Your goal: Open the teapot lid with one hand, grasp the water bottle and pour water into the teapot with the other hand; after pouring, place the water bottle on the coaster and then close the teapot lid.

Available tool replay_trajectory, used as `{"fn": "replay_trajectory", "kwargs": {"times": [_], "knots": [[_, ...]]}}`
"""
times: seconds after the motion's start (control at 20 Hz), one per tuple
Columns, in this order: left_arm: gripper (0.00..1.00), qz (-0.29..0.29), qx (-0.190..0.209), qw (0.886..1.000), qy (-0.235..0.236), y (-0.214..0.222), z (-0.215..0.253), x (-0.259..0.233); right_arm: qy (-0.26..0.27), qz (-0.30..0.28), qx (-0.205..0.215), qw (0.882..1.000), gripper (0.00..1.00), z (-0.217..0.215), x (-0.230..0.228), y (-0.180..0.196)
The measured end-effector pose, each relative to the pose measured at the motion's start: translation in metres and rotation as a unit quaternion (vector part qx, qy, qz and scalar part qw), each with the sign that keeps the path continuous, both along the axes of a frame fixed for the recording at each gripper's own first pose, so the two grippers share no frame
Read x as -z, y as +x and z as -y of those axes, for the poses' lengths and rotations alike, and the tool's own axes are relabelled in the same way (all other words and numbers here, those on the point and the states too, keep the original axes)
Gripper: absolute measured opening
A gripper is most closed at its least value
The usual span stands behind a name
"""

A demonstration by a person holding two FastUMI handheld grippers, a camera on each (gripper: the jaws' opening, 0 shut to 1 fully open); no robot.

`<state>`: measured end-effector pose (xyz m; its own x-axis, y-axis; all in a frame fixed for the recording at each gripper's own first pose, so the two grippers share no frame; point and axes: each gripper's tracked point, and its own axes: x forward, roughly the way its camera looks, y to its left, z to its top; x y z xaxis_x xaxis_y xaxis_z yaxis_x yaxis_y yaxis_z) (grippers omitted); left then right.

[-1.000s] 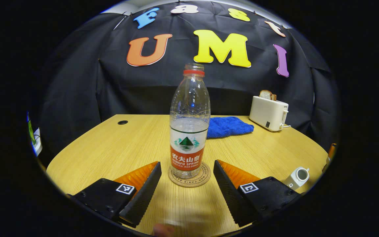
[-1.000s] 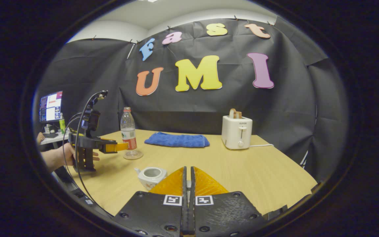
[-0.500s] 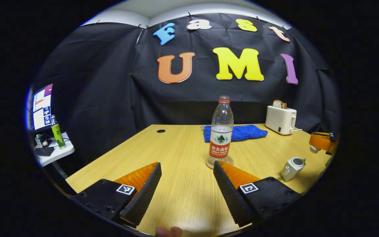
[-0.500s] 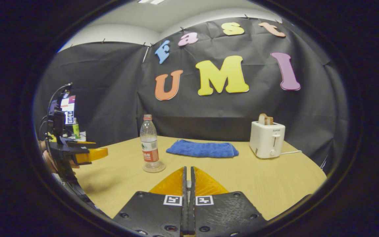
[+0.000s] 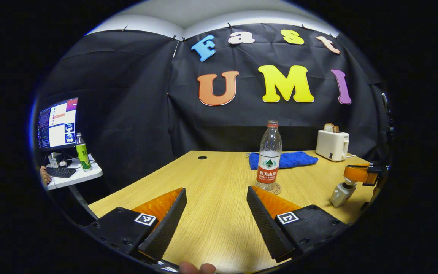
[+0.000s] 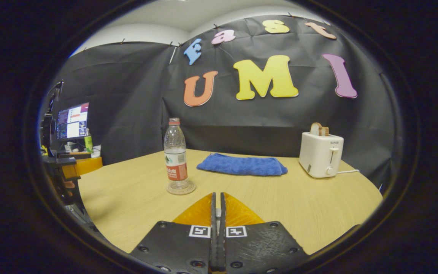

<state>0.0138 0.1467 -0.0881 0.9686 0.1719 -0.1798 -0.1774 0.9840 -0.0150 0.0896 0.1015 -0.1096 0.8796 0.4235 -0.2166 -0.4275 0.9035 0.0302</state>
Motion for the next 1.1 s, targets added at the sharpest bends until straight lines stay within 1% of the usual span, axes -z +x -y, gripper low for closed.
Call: {"fn": "replay_trajectory", "kwargs": {"times": [0.55, 0.6, 0.7, 0.75, 0.8, 0.9, 1.0, 1.05, 1.1], "knots": [[0.99, 0.019, 0.010, 1.000, 0.004, 0.000, 0.013, -0.020, 0.001, -0.014, 0.009, 1.000, 0.00, 0.004, 0.020, 0.002], [0.99, 0.021, 0.009, 1.000, 0.007, 0.000, 0.015, -0.023, -0.002, -0.015, 0.008, 1.000, 0.05, 0.002, 0.021, 0.001], [0.99, 0.025, 0.008, 1.000, 0.013, 0.001, 0.020, -0.029, 0.000, -0.013, 0.009, 1.000, 0.06, 0.003, 0.017, -0.002], [0.99, 0.030, 0.009, 0.999, 0.013, 0.002, 0.025, -0.034, 0.005, -0.006, 0.009, 1.000, 0.11, 0.003, 0.010, -0.004], [0.99, 0.035, 0.011, 0.999, 0.011, 0.002, 0.030, -0.039, 0.009, 0.004, 0.014, 1.000, 0.30, 0.006, 0.002, -0.008], [0.99, 0.047, 0.012, 0.999, 0.008, 0.004, 0.043, -0.051, 0.017, 0.033, 0.040, 0.998, 0.67, 0.022, -0.023, -0.012], [0.99, 0.062, 0.021, 0.998, 0.006, 0.004, 0.063, -0.063, 0.023, 0.063, 0.069, 0.995, 0.96, 0.041, -0.051, -0.021], [0.99, 0.072, 0.028, 0.997, 0.002, 0.005, 0.075, -0.069, 0.020, 0.077, 0.089, 0.993, 0.98, 0.056, -0.066, -0.026], [0.99, 0.080, 0.035, 0.996, -0.002, 0.006, 0.086, -0.076, 0.015, 0.092, 0.107, 0.990, 0.98, 0.070, -0.079, -0.033]]}}
